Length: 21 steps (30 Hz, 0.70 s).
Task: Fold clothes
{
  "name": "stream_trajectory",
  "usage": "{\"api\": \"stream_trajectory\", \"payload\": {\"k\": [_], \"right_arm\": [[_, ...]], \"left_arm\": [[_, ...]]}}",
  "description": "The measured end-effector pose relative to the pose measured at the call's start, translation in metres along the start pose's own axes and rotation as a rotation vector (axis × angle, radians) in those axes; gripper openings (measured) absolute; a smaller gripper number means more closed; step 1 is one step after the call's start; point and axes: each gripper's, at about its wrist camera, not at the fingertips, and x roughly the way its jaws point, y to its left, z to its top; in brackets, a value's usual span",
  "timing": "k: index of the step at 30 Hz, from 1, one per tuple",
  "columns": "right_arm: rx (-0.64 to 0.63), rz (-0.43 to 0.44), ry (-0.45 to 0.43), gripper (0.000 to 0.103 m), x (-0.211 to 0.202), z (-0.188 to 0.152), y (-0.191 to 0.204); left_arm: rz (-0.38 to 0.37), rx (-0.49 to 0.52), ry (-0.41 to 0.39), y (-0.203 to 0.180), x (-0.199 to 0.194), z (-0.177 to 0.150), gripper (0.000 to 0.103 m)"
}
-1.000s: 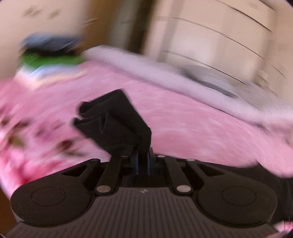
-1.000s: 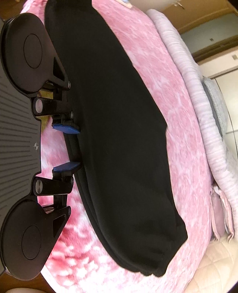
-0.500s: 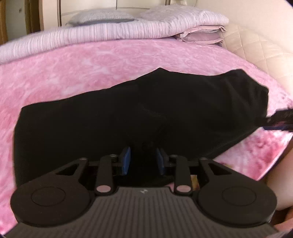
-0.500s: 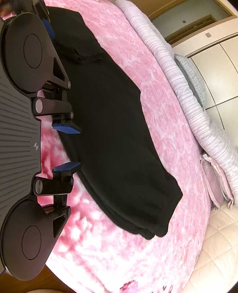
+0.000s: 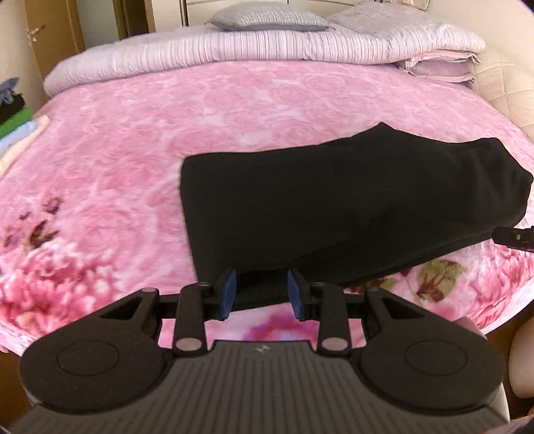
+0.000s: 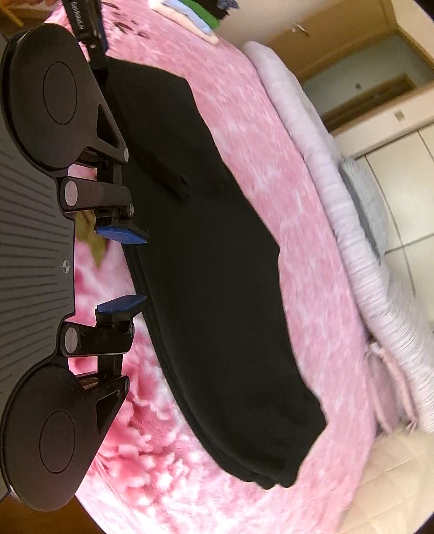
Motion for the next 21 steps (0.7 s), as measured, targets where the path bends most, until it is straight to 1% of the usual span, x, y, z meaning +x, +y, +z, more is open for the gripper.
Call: {"api": "stream_trajectory", "payload": {"k": [7, 11, 17, 20, 21], "right_arm": [[-0.026, 0.022, -0.035, 0.038, -0.030, -0.013, 0.016], [-0.022, 0.029, -0.044, 0.038, -0.039, -0.014, 0.017], [-0.013, 0.035, -0.050, 0.038, -0.038, -0.010, 0.016], [0.035, 0.084, -0.038, 0.038, -0.028, -0.008, 0.014], [0.066, 0.119, -0.032, 0.038, -0.024, -0.007, 0.012]], "left_arm": [[-0.001, 0.004, -0.050, 0.003, -0.031, -0.008, 0.033], [-0.001, 0.003, -0.056, 0.004, -0.034, -0.011, 0.033], [-0.008, -0.007, -0.059, 0.007, -0.032, -0.012, 0.033], [-0.023, -0.024, -0.059, 0.013, -0.029, -0.011, 0.033], [-0.027, -0.032, -0.059, 0.016, -0.027, -0.011, 0.033]]}}
